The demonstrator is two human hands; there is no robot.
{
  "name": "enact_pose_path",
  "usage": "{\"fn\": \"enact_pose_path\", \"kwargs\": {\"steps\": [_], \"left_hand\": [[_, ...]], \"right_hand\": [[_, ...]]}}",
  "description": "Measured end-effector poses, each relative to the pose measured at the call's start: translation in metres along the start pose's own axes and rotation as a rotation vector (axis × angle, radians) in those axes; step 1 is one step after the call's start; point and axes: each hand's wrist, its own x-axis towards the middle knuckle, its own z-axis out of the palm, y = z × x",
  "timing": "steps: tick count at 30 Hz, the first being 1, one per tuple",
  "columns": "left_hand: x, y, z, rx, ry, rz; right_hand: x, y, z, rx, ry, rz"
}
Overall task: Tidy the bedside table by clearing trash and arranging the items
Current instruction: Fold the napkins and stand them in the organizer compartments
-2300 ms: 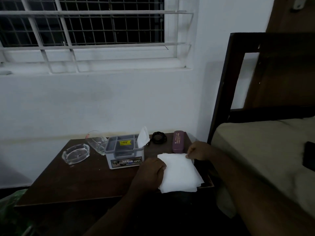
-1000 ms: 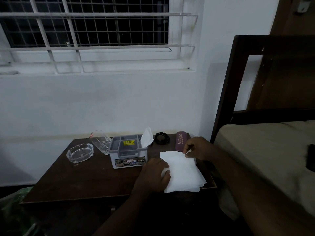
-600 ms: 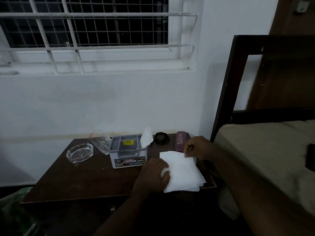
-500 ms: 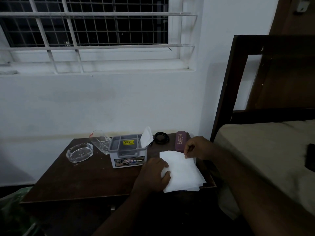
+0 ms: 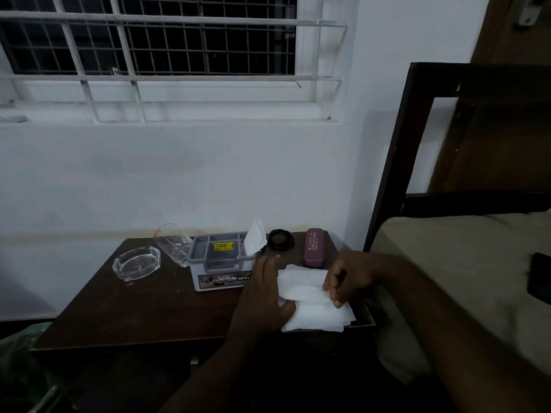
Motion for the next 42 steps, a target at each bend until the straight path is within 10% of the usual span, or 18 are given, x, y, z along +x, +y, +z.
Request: {"fn": "enact_pose_path", "kwargs": {"steps": [23,29,36,42], "left_hand": [[0.001,-0.007,-0.008,-0.417,0.072,-0.099],[0.000,-0.010,-0.001,-0.166,-0.003,-0.021],[0.004,-0.009,-0.005,-0.165,0.011,0.079],[0.002,0.005,-0.018,-0.262,0.004,0.054]], "right_hand": [[0.006,-0.011,0.008,-0.175,-0.140,0.142],[0.012,-0.010,0.011,-0.177,-0.176,0.199],[0.014,-0.014,0.008,-0.100,0.160,-0.031],[0.028,-0.021,0.015,-0.143,0.092,-0.080]]}}
